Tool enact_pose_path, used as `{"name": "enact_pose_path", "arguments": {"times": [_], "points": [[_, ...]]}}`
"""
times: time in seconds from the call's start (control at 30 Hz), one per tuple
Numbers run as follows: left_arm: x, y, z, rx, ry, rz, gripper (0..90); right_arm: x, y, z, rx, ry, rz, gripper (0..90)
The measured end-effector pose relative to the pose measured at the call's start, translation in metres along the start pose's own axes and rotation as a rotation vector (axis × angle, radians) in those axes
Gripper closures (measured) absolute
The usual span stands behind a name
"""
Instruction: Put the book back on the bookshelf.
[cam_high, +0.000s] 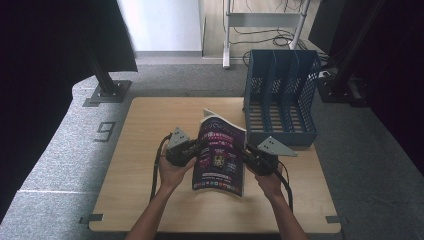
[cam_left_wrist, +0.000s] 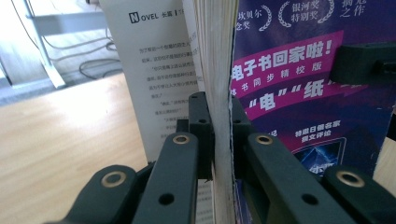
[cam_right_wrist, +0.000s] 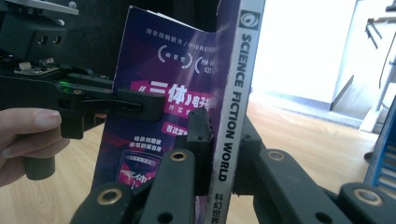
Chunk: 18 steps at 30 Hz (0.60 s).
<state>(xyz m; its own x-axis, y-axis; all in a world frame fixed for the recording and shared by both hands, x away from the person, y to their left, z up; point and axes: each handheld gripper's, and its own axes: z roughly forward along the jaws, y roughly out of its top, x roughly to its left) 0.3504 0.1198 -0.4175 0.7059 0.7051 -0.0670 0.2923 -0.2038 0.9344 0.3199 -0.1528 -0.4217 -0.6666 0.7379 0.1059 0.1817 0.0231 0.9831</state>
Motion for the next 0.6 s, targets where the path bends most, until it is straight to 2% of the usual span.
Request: {"name": "enact_pose_path", "arguments": {"times": [0.33,0.47,0.6], "points": [[-0.004,-0.012,0.003,0.004,-0.010,0.002,85.4,-0.001,-0.013,-0.007,0.001,0.004,-0.016,81.3],[-0.001,-0.010,0.006,0.008,-0.008,0.005,85.4,-0.001,-0.013,-0.006,-0.001,0.008,-0.018,81.2],[0.002,0.000,0.013,0.028,-0.001,0.031,85.3,-0.004,-0.009,-0.002,0.002,-0.007,-0.013,81.1]]}}
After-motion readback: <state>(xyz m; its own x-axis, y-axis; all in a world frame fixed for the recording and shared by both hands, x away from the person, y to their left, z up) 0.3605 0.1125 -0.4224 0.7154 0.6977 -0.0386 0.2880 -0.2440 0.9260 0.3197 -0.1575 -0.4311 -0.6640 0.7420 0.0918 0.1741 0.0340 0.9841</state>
